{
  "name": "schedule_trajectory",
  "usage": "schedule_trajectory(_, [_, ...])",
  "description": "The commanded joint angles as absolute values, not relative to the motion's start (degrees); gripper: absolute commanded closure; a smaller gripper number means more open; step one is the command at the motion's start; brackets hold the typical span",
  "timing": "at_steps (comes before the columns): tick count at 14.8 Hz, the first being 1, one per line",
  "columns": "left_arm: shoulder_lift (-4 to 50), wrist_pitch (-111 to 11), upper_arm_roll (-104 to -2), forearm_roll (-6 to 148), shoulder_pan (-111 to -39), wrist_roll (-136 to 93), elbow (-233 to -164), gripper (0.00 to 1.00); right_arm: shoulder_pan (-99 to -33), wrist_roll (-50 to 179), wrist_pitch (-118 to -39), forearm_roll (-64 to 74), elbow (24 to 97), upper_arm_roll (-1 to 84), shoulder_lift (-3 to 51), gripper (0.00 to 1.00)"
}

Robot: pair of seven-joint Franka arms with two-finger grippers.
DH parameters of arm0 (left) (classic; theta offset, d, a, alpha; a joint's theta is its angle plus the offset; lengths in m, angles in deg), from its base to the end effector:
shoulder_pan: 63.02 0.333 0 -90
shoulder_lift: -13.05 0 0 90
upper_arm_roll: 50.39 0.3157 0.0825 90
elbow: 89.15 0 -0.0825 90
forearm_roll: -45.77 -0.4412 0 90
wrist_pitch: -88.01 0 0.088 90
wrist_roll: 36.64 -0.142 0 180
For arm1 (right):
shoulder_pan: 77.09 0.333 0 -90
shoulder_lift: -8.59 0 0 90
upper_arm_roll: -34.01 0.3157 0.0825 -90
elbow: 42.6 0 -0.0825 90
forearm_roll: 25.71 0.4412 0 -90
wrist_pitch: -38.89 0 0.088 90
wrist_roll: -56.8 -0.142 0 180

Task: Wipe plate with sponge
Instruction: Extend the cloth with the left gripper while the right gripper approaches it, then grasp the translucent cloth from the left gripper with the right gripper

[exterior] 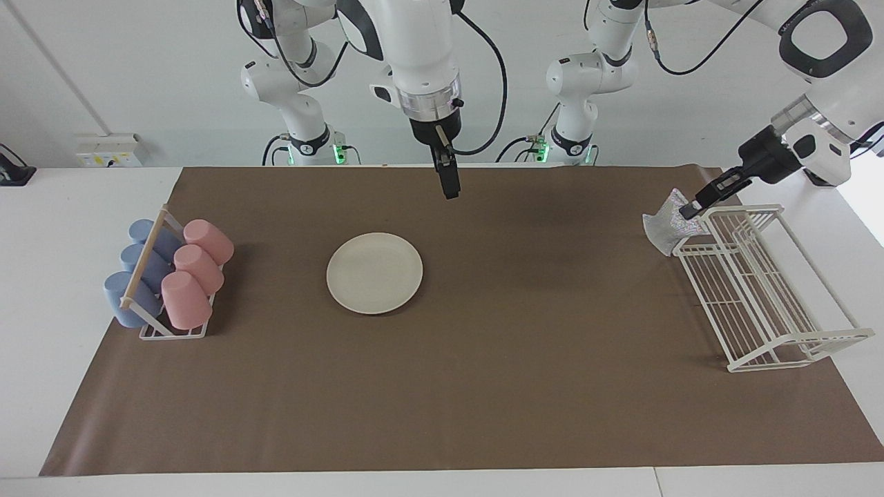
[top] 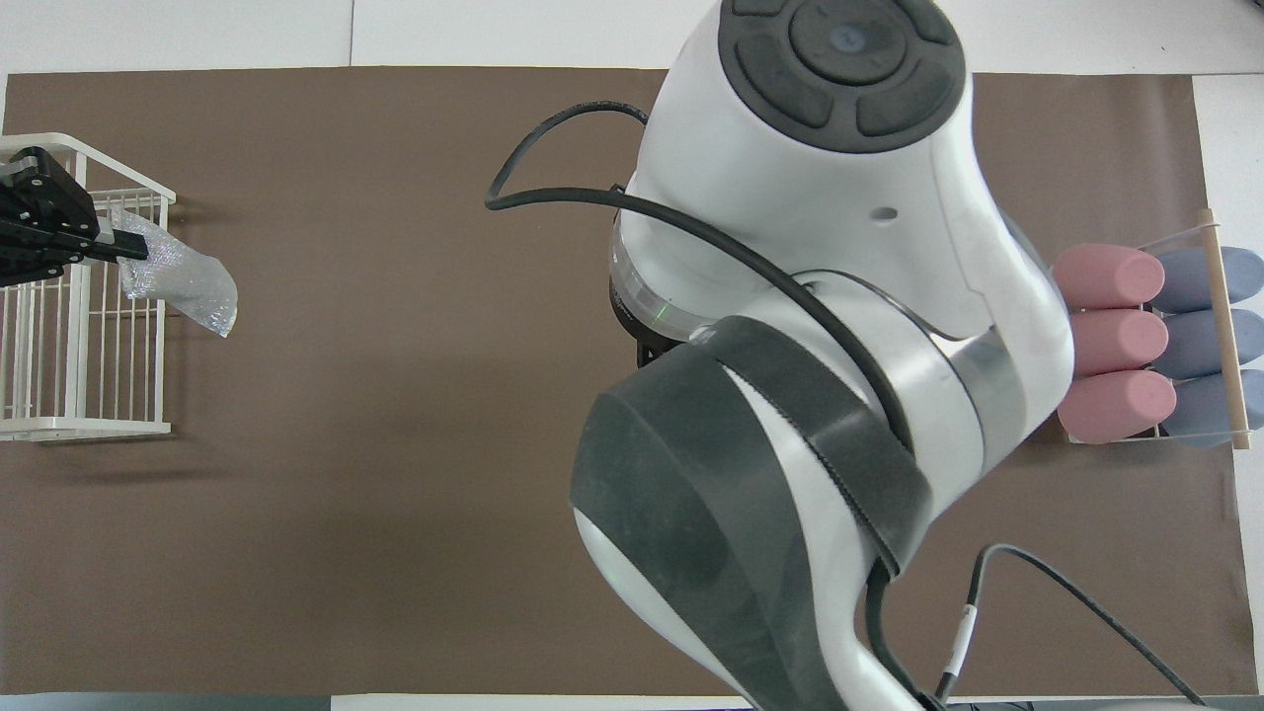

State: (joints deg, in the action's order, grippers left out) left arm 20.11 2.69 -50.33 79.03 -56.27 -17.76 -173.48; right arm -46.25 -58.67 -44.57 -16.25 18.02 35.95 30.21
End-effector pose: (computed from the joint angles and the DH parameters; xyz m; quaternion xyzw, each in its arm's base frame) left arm 0.6420 -0.0055 0.5818 0.9347 0.2047 -0.0805 0.2791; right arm 0.5860 0.4009 0.5998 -0.7537 0.6512 0.0817 0.0345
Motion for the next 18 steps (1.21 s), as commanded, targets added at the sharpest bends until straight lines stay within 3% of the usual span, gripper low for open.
schedule_trajectory(1, [11.40,1.36,-50.22,91.60,-55.03,-25.27,-189.19,1.00,-46.77,-59.05,-43.82,-16.13,17.60,36.56,30.12,0.00])
schedule_trajectory(5, [7.25,0.64,-50.22,107.25,-55.29,-41.17,-203.90,1.00,-45.01,-60.27,-46.53,-15.69,20.41,36.65,28.63,0.00])
schedule_trajectory(10, [7.16,1.61,-50.48,121.59,-57.74,-55.07,-212.79,1.00,-43.70,-67.12,-52.50,-14.02,24.44,37.97,26.96,0.00])
schedule_trajectory(14, [6.81,1.17,-50.48,129.60,-63.19,-57.90,-215.35,1.00,-39.75,-73.07,-64.62,-13.93,36.83,38.05,21.61,0.00])
schedule_trajectory(18, [6.54,1.35,-50.48,130.23,-64.34,-60.36,-217.37,1.00,-39.12,-74.86,-67.55,-13.93,39.66,38.05,20.45,0.00])
